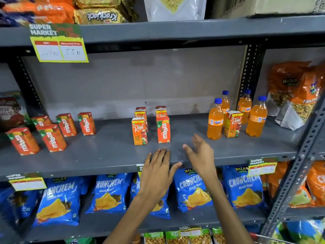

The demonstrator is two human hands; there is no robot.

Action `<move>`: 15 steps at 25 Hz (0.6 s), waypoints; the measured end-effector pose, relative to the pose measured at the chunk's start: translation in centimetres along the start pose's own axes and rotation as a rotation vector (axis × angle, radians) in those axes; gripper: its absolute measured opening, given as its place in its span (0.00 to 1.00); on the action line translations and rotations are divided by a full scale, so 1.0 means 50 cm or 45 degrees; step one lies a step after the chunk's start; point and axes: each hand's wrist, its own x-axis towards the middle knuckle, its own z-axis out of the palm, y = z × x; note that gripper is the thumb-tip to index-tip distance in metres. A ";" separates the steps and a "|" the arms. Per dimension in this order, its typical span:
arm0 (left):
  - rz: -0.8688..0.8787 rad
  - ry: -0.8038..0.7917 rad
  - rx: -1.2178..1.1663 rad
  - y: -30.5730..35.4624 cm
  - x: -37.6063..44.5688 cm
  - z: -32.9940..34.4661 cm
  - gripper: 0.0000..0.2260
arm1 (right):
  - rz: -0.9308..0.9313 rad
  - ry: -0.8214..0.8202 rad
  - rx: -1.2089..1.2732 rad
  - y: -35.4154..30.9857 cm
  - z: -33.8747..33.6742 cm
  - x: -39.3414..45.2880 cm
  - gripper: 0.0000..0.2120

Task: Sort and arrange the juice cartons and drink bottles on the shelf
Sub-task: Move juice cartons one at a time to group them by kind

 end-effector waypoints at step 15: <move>-0.061 0.021 0.136 -0.091 -0.033 -0.005 0.34 | 0.062 0.040 -0.063 -0.099 0.185 0.092 0.19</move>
